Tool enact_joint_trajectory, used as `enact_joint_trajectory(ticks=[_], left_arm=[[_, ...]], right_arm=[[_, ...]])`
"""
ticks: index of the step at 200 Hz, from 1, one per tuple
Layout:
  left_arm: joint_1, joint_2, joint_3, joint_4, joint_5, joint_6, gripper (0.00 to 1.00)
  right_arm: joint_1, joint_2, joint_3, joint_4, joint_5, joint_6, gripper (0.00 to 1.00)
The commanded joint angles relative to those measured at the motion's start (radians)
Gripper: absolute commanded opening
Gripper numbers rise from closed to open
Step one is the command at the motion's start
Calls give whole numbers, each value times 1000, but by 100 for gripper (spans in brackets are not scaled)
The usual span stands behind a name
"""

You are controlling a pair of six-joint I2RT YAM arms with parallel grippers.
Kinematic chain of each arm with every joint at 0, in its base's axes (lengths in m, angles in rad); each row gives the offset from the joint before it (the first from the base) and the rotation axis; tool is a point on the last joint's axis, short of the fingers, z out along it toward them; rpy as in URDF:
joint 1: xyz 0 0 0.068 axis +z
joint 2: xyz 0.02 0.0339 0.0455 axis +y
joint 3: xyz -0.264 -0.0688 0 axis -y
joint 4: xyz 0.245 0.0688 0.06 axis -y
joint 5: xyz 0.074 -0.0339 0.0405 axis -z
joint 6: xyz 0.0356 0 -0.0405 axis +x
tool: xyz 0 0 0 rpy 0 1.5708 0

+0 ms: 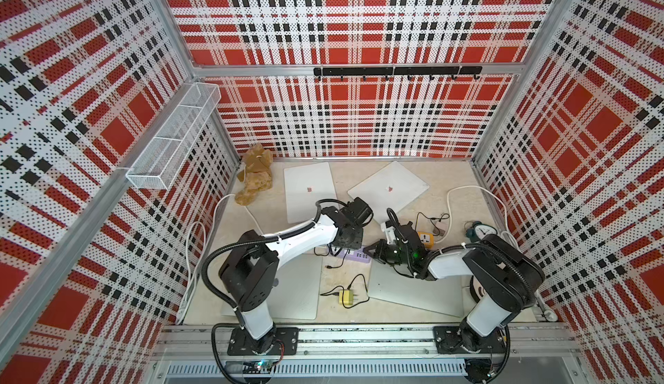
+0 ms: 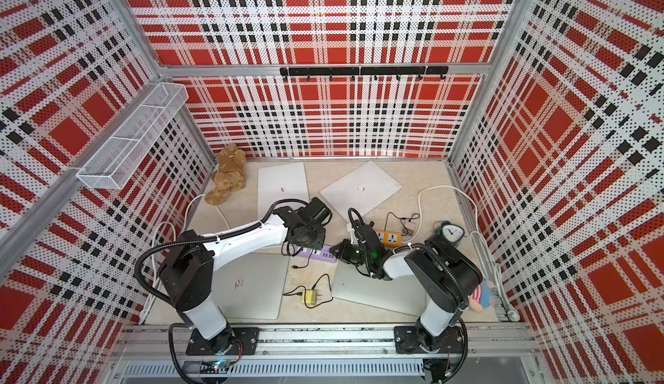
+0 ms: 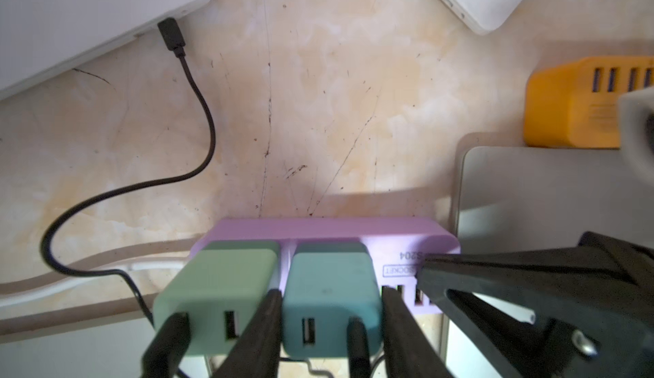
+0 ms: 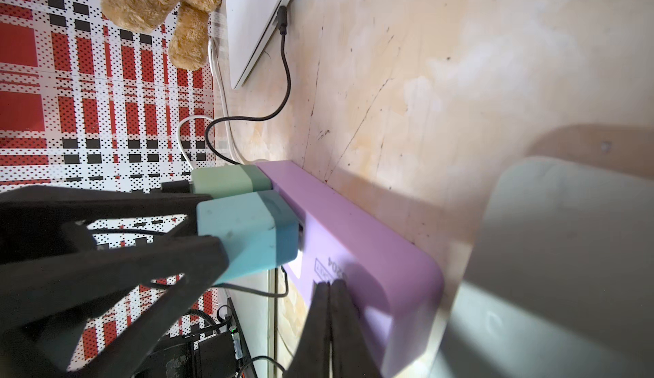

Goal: Unplug the laptop charger
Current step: Remove the plug from the socket, then place the plug at the center of the board.

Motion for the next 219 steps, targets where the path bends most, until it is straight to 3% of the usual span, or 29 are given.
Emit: enact_joint_trajectory(ticks=[1,115,158,219], left_arm=[[4,-71,7,96,68,-11,22],[-24,-14,58,12,-34,-6,22],[-25,-27,59,4,-47,-8,22],[-27,-48,56,-3,-49,-16,22]], right_arm=[[5,65,-51,-190,64,6,6],[6,50,-48,-187,62,4,6],[5,29,-60,-82,21,31,6],[5,-21,-26,-99,6,16,6]])
